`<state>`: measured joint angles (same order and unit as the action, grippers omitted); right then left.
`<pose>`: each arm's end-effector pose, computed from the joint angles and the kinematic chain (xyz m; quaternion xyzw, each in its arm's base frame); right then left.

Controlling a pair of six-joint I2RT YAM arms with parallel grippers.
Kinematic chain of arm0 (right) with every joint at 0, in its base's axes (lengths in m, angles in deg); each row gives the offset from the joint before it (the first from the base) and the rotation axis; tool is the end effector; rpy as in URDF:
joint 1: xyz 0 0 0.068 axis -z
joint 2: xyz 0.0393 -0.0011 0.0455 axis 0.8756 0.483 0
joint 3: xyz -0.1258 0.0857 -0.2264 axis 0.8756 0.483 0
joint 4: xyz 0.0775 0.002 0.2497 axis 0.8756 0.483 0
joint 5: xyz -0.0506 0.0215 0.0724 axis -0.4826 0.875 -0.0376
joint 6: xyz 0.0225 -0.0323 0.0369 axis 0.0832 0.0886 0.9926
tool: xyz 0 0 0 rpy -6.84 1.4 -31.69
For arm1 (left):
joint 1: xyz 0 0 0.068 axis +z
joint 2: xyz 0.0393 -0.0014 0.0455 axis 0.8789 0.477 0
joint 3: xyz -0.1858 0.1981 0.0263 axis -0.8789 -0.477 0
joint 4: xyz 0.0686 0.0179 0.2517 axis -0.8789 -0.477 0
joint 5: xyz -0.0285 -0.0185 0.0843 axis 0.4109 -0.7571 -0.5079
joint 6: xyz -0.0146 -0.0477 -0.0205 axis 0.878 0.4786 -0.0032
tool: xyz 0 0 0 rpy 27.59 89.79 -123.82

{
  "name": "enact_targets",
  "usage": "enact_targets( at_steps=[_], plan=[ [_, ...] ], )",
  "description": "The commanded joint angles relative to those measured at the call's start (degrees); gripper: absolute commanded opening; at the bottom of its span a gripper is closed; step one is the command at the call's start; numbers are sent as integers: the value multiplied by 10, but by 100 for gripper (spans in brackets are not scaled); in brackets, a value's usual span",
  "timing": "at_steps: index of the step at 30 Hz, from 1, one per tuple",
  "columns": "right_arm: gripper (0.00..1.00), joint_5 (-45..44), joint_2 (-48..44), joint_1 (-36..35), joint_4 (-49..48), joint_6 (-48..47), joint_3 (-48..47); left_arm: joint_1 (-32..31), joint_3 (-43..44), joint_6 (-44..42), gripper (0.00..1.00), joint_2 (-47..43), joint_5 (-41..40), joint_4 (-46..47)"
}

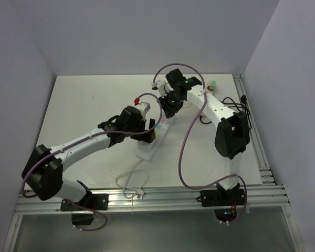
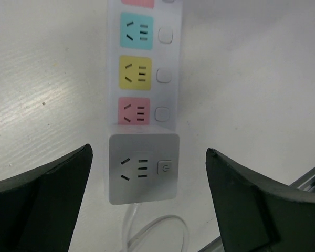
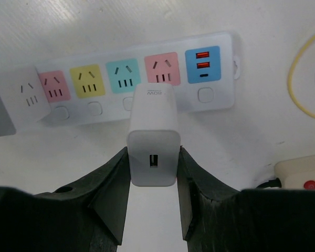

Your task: Insert the plug

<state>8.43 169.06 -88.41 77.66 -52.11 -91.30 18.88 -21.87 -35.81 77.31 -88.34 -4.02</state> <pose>0.3607 0.1965 0.2828 -0.4333 0.8622 0.1371 0.2236 0.2296 -0.2125 0.2429 0.1572 0.9059 -0.2244 0.3228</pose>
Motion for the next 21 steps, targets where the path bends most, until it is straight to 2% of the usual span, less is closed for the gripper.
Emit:
enact_targets(
  at_steps=[1, 4, 8, 15, 21],
  plan=[
    [0, -3, -10, -17, 18, 9, -3, -2, -4, 19, 95, -44, -30, 37],
    [0, -25, -10, -32, 18, 11, 4, -1, -18, 45, 96, -73, -66, 51],
    [0, -34, -4, -45, 17, 16, 8, 11, -47, 91, 96, -115, -72, 83],
    [0, -55, 16, -63, 29, 28, 2, 69, -104, 143, 95, -161, -40, 120],
    [0, -85, 41, -77, 49, 35, -22, 80, -124, 140, 95, -155, -1, 141]
  ],
)
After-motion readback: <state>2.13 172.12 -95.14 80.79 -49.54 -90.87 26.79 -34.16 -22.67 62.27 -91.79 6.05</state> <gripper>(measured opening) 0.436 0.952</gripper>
